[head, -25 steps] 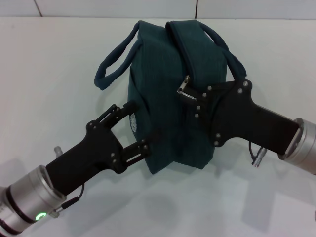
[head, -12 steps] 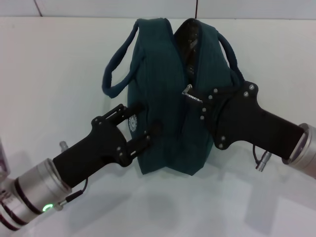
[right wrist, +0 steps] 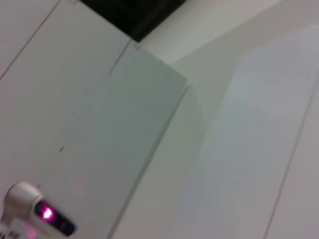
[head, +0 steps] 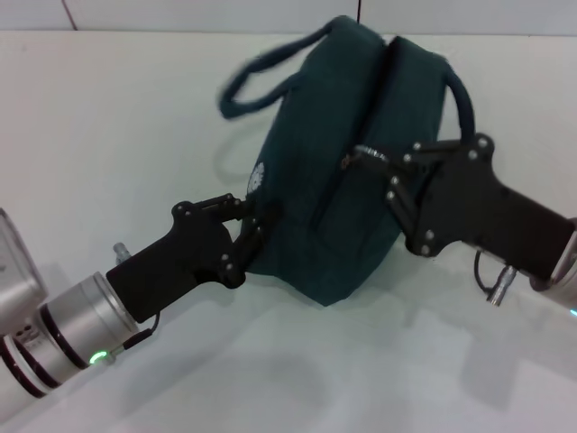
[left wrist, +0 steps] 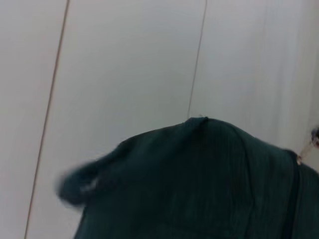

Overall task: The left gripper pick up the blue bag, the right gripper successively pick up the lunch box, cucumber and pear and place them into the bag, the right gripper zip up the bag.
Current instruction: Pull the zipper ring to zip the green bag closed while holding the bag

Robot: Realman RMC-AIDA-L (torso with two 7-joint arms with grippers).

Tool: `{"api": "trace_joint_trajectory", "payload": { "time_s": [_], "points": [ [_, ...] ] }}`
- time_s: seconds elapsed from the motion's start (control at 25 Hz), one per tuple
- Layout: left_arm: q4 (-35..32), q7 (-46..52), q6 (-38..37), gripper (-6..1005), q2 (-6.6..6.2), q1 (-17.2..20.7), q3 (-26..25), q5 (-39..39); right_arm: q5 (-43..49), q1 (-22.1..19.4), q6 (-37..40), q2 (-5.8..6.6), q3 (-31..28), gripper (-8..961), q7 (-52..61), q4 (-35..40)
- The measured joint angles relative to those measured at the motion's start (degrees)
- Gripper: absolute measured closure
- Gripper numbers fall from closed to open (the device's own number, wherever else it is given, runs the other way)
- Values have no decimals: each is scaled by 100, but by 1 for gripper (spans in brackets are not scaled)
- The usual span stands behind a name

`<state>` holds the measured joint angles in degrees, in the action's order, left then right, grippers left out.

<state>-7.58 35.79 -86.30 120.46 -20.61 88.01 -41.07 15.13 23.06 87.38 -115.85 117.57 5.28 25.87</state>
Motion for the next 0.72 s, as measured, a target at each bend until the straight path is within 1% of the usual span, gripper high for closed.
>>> {"api": "trace_joint_trajectory", "payload": {
  "time_s": [0.2, 0.4, 0.72],
  "points": [
    [-1, -136, 212, 796, 7, -83, 5, -28, -310, -1, 11, 3, -122, 942, 793, -6],
    [15, -169, 289, 901, -14, -111, -5, -15, -342, -16, 11, 8, -441, 938, 1087, -85],
    [-16, -162, 547, 925, -49, -186, -28, 13, -353, -103, 19, 11, -1068, 938, 1149, -342]
  ]
}}
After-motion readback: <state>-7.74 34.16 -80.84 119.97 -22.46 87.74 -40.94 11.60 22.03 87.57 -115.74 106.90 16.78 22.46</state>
